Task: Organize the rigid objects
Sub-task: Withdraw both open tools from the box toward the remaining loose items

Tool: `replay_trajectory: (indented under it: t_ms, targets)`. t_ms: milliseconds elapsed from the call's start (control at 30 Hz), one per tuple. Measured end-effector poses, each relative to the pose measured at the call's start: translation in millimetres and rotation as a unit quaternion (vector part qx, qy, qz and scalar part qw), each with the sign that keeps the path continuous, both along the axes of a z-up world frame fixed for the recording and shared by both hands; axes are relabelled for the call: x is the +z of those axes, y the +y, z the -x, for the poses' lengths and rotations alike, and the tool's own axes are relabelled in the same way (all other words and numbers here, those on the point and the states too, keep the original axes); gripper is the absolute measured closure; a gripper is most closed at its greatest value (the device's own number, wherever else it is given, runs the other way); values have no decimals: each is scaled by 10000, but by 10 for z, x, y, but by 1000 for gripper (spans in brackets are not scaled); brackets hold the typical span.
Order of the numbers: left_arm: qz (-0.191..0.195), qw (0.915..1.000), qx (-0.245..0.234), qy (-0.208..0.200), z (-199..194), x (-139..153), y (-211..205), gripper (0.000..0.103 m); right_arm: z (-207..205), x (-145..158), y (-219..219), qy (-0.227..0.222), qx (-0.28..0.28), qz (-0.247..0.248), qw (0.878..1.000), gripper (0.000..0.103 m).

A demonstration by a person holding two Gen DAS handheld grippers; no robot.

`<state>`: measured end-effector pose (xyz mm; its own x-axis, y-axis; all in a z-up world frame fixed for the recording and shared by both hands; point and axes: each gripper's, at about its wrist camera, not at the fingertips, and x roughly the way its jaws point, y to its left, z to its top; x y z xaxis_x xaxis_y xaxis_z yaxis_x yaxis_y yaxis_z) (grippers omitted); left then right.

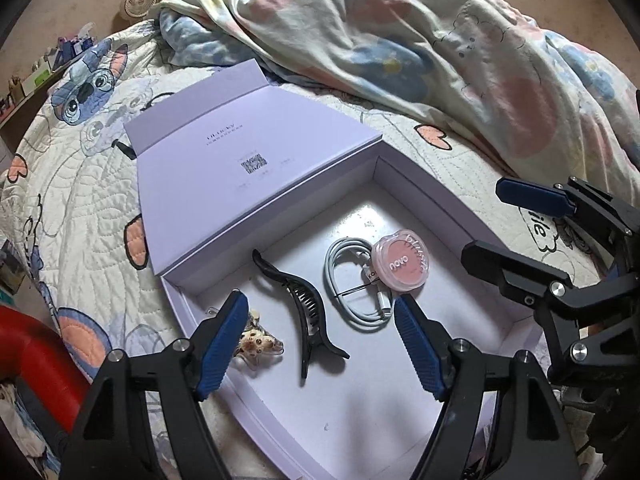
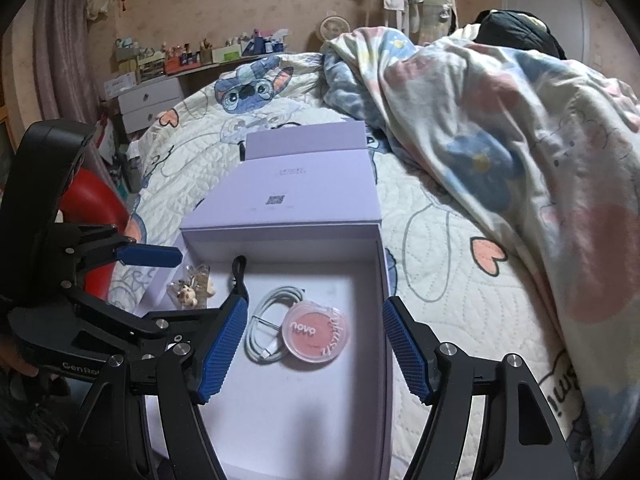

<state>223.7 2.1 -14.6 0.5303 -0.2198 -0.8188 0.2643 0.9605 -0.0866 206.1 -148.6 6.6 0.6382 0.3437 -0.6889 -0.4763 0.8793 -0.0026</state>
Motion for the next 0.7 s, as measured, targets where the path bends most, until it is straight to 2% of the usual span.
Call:
replay_trajectory:
  t_ms: [400, 467, 500, 600, 700]
  targets:
    - [-96, 9993, 126, -342, 260, 297, 79, 27, 302, 285, 8, -285, -72, 24, 9996, 32]
    - [-83, 9991, 126, -390, 309, 342, 99, 10, 354, 336, 11, -325, -92, 13, 9994, 32]
    - [-72, 9989, 149, -442, 344, 372, 112, 6, 400, 372, 13, -352, -102, -4, 9993, 32]
    - [-74, 9982, 177, -560, 445, 457, 138, 4, 509, 447, 1, -449, -143, -45, 9989, 25]
    - [-86, 9979, 170, -626, 550, 519, 149, 4, 617, 508, 6, -497, -171, -46, 9986, 25]
